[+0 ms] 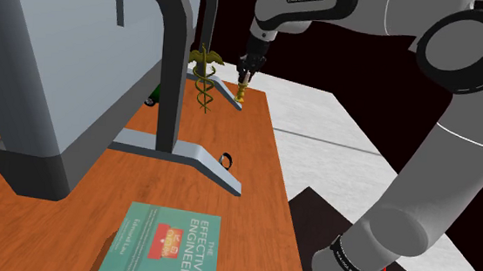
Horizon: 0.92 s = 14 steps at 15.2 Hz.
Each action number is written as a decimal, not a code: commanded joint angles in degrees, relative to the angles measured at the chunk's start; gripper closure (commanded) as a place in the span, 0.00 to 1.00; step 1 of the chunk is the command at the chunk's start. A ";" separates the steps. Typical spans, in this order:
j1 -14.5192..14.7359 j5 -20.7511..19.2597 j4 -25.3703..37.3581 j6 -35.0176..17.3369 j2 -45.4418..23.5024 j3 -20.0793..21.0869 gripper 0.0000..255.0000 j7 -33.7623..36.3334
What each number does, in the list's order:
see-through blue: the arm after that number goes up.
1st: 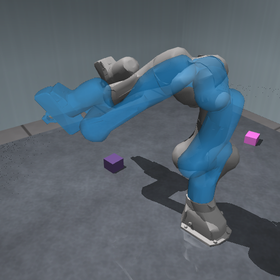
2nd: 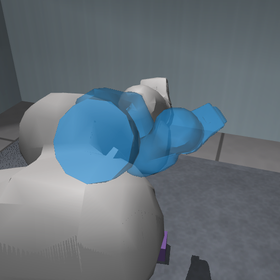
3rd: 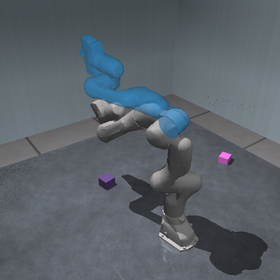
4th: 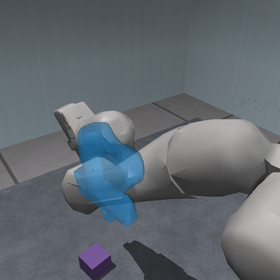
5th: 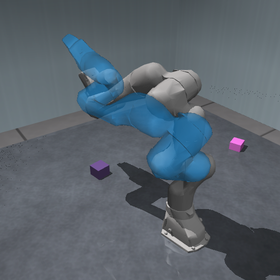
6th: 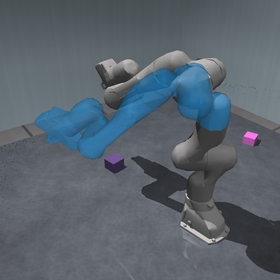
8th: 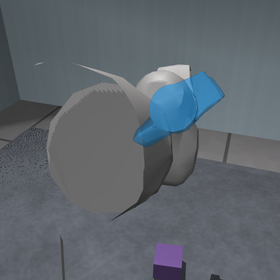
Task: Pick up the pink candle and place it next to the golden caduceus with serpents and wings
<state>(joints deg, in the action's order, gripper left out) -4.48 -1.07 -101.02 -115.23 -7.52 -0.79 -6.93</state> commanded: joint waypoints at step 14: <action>-0.04 -0.06 -7.95 -10.82 -2.84 -0.03 1.00 0.14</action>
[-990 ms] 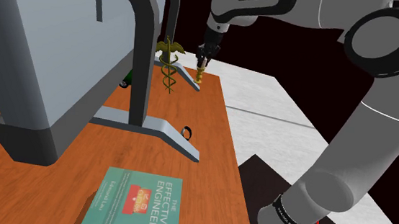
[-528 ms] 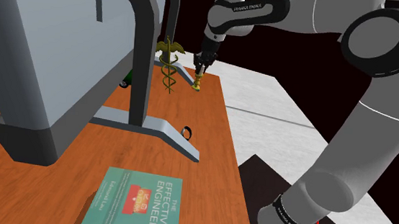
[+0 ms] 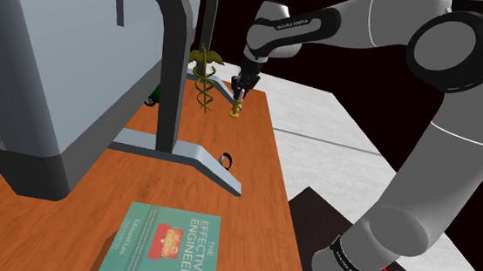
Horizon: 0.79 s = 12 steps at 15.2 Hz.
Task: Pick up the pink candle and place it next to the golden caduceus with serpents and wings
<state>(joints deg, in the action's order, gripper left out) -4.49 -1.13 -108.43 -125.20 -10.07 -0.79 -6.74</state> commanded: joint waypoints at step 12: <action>-0.05 -0.03 -3.32 -5.93 -2.58 -0.03 1.00 0.04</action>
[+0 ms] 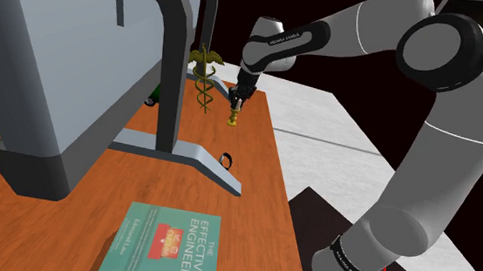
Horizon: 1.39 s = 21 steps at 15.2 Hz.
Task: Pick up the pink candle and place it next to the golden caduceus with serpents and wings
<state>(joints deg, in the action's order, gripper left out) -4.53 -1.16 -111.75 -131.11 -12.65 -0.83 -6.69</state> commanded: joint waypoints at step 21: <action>0.08 0.01 2.36 6.19 3.85 0.04 0.00 -0.01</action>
